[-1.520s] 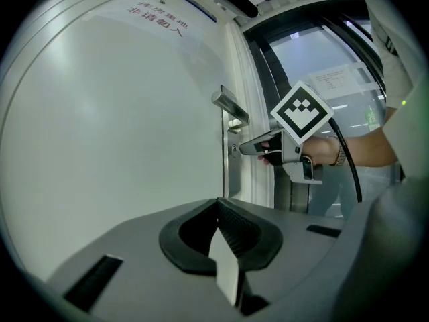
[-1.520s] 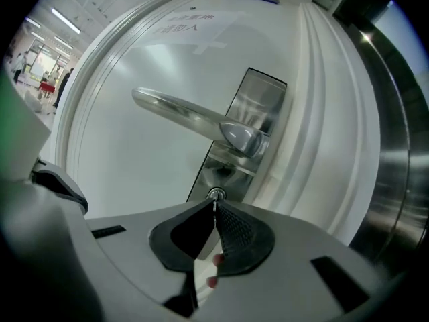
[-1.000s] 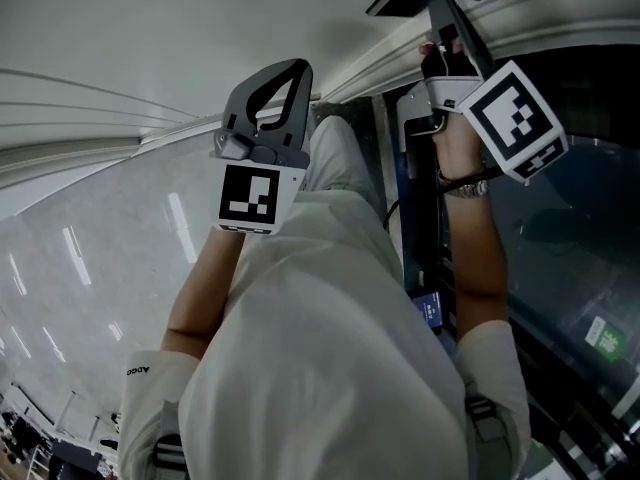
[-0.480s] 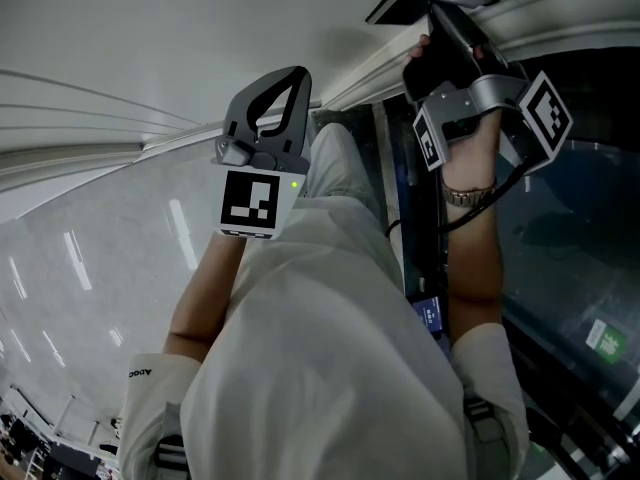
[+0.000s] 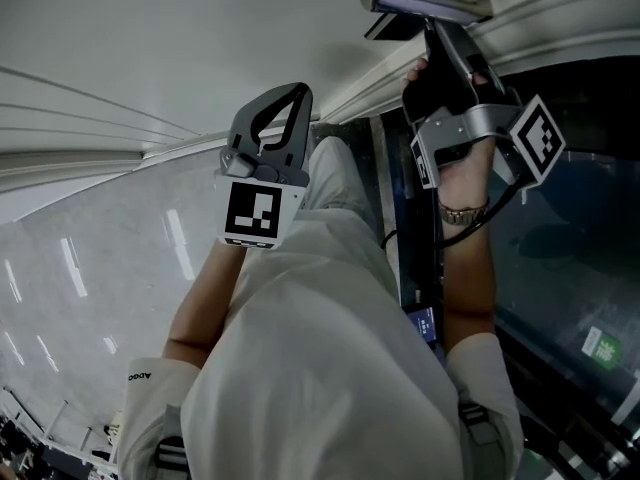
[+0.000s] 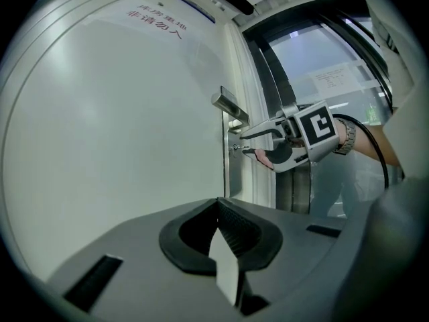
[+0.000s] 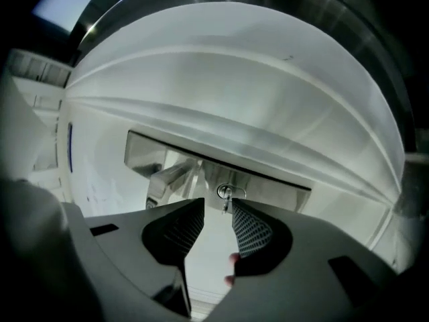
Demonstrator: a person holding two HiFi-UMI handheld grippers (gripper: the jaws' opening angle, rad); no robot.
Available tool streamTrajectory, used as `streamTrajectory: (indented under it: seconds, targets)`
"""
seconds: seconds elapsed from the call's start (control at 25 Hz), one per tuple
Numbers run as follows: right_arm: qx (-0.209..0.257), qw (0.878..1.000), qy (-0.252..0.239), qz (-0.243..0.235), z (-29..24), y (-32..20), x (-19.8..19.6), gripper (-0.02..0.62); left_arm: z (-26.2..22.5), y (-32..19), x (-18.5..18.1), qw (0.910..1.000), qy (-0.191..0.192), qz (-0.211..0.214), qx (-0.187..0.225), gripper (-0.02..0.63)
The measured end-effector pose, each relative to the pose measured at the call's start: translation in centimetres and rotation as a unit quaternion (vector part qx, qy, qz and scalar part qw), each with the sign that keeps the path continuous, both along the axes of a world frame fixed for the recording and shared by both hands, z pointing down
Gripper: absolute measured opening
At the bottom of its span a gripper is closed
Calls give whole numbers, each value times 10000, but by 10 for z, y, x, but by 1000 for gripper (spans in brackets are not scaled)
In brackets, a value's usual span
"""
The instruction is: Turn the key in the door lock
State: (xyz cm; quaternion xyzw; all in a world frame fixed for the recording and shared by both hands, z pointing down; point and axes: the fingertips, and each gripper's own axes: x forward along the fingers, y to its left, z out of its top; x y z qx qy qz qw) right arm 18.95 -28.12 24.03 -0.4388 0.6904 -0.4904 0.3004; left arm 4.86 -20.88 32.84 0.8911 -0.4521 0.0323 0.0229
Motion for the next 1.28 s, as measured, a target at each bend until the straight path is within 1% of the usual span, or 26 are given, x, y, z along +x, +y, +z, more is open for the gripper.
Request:
streamTrajectory:
  seconds: [0.04,0.08,0.16,0.2,0.24,0.28,0.32,0.4,0.48,0.56,0.6,0.72,0.76,0.92,0.96,1.0,1.04,1.08,1.12,1.16,1.2,1.28]
  targets:
    - [147,9990,415,-74,-2,2,-2,114,1,0,0,10000,-5,3,-5,8]
    - [281,9955,886,-157,-3,4,-4,118,1,1,0,10000,-6,5,-6,8]
    - [492,9810,1846,-336,-2,8,-8,131,0,1,0,10000,-6,4,1,8]
    - [578,9700,2328,-403,-1,9,-9,135,0,1,-1,10000,-10,2,6,8]
    - [651,9559,2830,-435,0,11,-10,137,-1,2,-1,10000,-11,2,12,8]
    - [700,9381,3365,-429,2,12,-9,137,-2,2,-1,10000,-9,4,17,8]
    - [723,9162,3922,-399,5,12,-8,137,-2,2,-1,10000,-7,10,21,8]
    - [776,8656,4936,-334,10,14,-4,137,-1,3,0,10000,-10,37,25,8]
    - [889,8141,5733,-244,11,14,-2,137,0,4,2,10000,-14,66,21,8]
    - [1035,7623,6387,-155,9,14,-1,137,0,5,2,10000,-15,79,9,8]
    - [1107,7376,6660,-123,8,13,0,137,1,5,2,10000,-16,78,1,8]
    - [1324,6711,7294,-44,4,11,-1,137,2,6,-1,10000,-26,55,-19,8]
    - [1398,6472,7494,-25,1,11,-2,137,2,6,-2,10000,-29,47,-20,8]
    - [1611,5398,8261,-147,0,10,-9,137,3,8,-4,10000,-55,17,-20,8]
    - [1653,5169,8398,-164,0,9,-10,137,4,8,-5,10000,-60,7,-26,8]
    - [1692,4972,8508,-150,-1,8,-10,137,4,8,-6,10000,-62,-6,-31,8]
    - [1718,4807,8598,-122,-2,7,-10,137,4,8,-7,10000,-60,-21,-33,8]
    - [1729,4674,8669,-98,-2,6,-10,137,4,8,-9,10000,-57,-37,-32,8]
    - [1737,4578,8719,-87,-3,5,-11,135,4,8,-10,10000,-53,-54,-29,8]
    - [1748,4516,8749,-88,-2,5,-12,135,3,8,-11,10000,-50,-71,-25,8]
    - [1755,4482,8765,-99,-2,4,-13,135,3,7,-12,9999,-49,-90,-21,8]
    - [1744,4468,8774,-128,1,1,-15,135,3,7,-15,9999,-45,-134,-18,8]
